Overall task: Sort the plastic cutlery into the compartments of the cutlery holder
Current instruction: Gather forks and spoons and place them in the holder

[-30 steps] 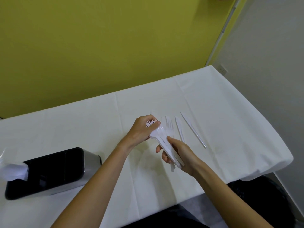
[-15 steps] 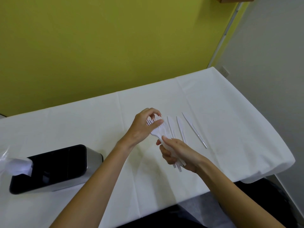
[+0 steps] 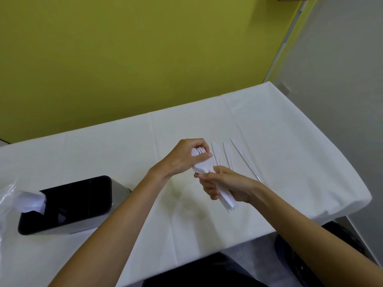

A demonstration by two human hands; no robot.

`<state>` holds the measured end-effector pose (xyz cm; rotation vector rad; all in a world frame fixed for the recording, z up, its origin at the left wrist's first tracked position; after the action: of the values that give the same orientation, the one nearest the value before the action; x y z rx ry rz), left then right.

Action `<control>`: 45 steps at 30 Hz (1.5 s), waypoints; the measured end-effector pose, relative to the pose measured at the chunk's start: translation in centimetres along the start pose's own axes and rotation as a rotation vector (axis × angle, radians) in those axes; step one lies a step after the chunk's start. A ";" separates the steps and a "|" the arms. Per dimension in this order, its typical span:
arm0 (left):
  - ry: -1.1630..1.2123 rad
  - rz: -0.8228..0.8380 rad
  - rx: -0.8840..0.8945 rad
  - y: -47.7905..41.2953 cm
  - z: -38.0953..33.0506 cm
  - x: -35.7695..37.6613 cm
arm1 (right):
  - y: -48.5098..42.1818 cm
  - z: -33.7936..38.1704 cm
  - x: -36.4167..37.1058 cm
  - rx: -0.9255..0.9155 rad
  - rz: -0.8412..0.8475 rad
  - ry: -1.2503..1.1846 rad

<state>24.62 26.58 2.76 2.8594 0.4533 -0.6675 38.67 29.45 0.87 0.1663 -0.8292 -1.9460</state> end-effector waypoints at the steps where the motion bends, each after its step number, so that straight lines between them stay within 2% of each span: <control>1: -0.017 0.000 0.009 -0.1 -0.2 0.0 | 0.0 0.0 0.1 0.031 0.026 -0.026; 3: -0.046 0.007 0.034 -0.2 -0.6 0.1 | 0.0 0.3 0.1 0.047 0.079 0.039; 6: -0.036 0.037 0.049 -0.3 -0.9 0.1 | 0.1 0.9 -0.3 -0.033 0.056 0.454; 8: -0.004 0.040 0.044 -0.2 -1.1 -0.1 | 0.2 1.2 -0.4 -0.053 0.031 0.586; 13: 0.141 -0.072 -0.021 0.5 -1.4 -1.5 | 0.2 2.2 0.0 -0.182 -0.035 0.615; 20: 0.193 -0.481 -0.042 2.9 -3.1 -10.6 | -1.4 6.1 3.6 -0.388 -0.184 0.461; 26: 0.185 -0.773 0.016 11.2 -1.1 -21.4 | -3.8 8.6 12.9 -0.457 -0.141 0.355; 31: 0.220 -0.965 -0.113 18.1 4.0 -26.8 | -5.7 8.6 21.0 -0.539 -0.174 0.325; 37: 0.323 -0.978 -0.288 21.5 10.9 -26.3 | -7.2 6.6 26.9 -0.625 -0.271 0.365; 42: 0.505 -0.947 -0.382 22.4 14.7 -24.1 | -7.8 4.3 28.9 -0.696 -0.365 0.647; 45: 0.625 -0.956 -0.441 22.3 15.4 -23.2 | -7.6 3.1 29.5 -0.705 -0.339 0.807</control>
<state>5.98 -3.79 1.77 2.2305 1.8263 0.2667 16.58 8.71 5.16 0.6366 0.4391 -2.0971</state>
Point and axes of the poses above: each hand's wrist, its own y-axis away from the middle knuckle, its own x-axis out of the palm, z = x × y, the point moved 3 cm from there along -y, towards the middle knuckle, and after that the axes turned 11 degrees about -z, right-handed, at the moved point
